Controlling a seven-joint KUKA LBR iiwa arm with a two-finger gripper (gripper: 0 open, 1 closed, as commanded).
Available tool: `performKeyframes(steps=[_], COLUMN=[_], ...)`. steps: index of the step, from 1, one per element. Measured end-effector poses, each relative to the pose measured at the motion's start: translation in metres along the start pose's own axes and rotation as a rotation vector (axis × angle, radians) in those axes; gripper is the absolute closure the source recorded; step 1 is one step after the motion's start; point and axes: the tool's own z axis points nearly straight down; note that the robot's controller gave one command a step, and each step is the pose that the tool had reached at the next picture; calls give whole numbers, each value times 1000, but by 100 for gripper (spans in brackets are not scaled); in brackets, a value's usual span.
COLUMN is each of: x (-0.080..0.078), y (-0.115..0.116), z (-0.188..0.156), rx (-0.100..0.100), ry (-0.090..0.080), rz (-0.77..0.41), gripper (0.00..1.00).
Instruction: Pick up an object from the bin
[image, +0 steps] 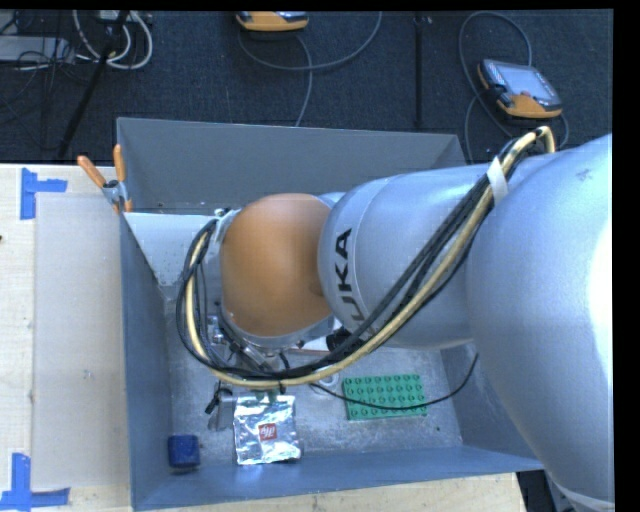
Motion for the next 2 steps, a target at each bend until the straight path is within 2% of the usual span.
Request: performKeyframes(steps=[1, 2], x=[31, 20], y=[-99, -78], z=[87, 53], rx=[2, -2], ry=[-4, -11], rz=[64, -230], gripper=[0, 0])
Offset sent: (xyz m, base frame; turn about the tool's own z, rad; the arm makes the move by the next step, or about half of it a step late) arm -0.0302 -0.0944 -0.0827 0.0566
